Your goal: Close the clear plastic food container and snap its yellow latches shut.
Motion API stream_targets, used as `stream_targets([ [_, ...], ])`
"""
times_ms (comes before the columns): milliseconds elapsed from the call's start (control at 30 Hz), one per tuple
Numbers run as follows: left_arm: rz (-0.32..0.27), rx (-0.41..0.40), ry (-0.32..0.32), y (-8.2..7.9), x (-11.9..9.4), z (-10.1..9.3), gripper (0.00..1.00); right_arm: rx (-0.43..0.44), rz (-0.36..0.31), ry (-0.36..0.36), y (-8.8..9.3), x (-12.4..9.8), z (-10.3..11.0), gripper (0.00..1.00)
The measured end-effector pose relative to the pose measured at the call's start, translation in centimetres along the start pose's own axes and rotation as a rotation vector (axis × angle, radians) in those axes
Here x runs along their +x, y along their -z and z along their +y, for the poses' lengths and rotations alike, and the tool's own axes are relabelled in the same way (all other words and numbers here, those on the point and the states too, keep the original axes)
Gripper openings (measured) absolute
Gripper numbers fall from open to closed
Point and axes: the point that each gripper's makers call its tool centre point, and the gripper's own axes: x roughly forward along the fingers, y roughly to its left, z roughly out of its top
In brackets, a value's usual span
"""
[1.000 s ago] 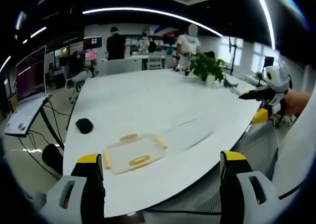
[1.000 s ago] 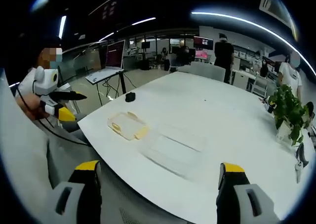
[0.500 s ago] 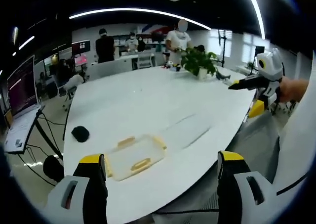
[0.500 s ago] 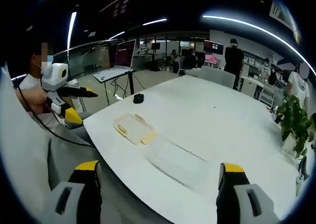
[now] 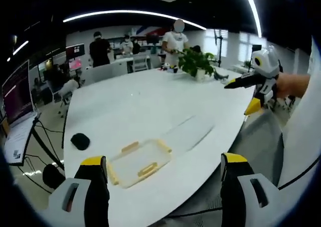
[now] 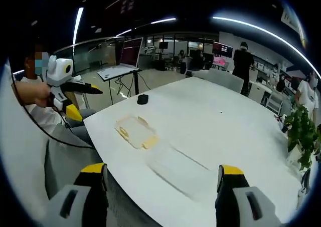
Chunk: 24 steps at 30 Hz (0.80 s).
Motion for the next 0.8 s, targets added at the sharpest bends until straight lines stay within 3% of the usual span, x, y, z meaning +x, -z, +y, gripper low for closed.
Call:
stream_targets([
  [300,0.041,0.068,0.048,0.6,0.4,0.5,0.93,-0.038,-0.006,-0.029,-0.9,0.9,0.0,0.91],
  [467,0.013,0.09,0.079,0.0,0.7,0.5,0.93,-0.124,-0.01,-0.067,-1.6,1.9,0.9,0.9],
  [800,0.036,0.135,0.128,0.1,1.1,1.4,0.93,-0.197,0.0,-0.134,-2.5,3.9,2.2,0.87],
])
